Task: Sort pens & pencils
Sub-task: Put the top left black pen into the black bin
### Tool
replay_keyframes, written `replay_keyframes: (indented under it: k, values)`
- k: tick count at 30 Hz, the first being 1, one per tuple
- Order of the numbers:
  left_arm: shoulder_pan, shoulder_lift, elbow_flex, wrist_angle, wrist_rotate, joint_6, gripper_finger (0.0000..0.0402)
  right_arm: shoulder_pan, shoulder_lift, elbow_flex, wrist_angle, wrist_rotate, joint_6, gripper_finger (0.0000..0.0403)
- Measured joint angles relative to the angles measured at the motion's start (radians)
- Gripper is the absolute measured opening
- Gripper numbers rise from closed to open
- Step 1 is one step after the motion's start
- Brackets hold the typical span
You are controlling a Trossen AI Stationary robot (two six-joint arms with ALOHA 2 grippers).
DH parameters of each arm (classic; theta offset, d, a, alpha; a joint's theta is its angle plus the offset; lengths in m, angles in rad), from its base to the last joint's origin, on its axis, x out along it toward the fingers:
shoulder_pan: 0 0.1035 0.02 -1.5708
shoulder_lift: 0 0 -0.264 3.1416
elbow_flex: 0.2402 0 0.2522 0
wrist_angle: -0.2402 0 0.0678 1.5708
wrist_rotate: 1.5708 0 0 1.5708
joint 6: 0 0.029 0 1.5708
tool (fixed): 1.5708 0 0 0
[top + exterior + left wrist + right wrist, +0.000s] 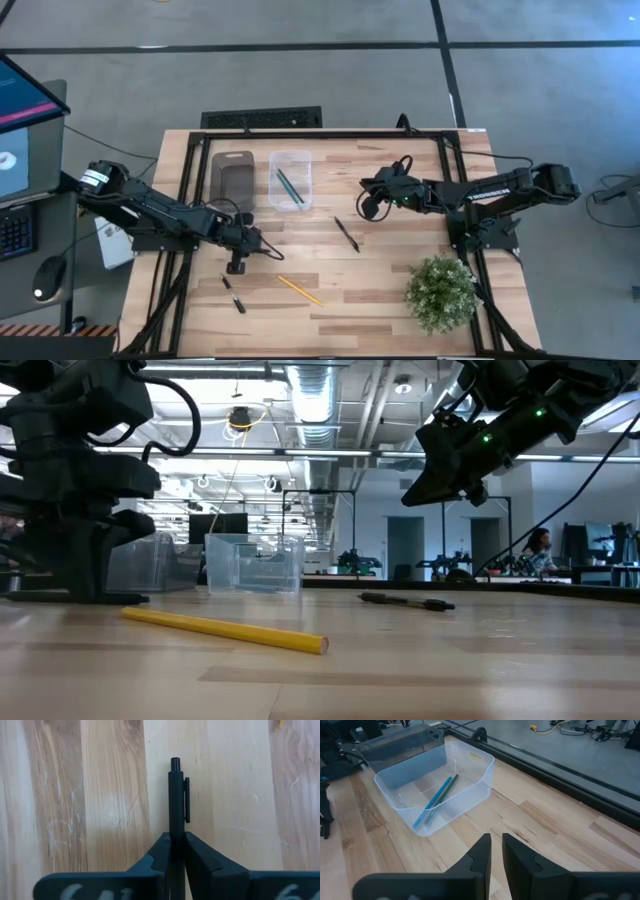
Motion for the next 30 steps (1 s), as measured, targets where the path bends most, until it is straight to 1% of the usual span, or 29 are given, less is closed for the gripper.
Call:
replay_keyframes:
  k: [5, 10, 15, 20, 23, 27, 30]
  values:
    - [0.000, 0.000, 0.000, 0.014, -0.004, 0.035, 0.0021, 0.000, 0.000, 0.000, 0.000, 0.000, 0.000, 0.0067]
    - [0.000, 0.005, 0.032, 0.005, -0.005, 0.051, 0.0023, 0.000, 0.000, 0.000, 0.000, 0.000, -0.001, 0.0067]
    - [-0.001, 0.005, 0.075, 0.036, 0.046, 0.086, 0.0021, 0.000, 0.000, 0.000, -0.001, 0.000, -0.023, 0.0067]
    - [0.000, 0.004, 0.130, 0.022, 0.054, 0.092, 0.0022, 0.000, 0.000, 0.000, -0.001, 0.000, -0.023, 0.0067]
    - [0.000, 0.004, 0.184, -0.056, 0.052, 0.144, 0.0026, 0.000, 0.000, 0.000, -0.002, 0.000, -0.023, 0.0067]
    - [0.007, 0.003, 0.294, -0.195, 0.044, 0.228, 0.0024, 0.000, 0.000, 0.000, -0.007, 0.000, -0.023, 0.0067]
    - [0.017, 0.002, 0.386, -0.317, -0.007, 0.281, 0.0021, 0.000, 0.000, 0.000, -0.008, 0.000, -0.023, 0.0067]
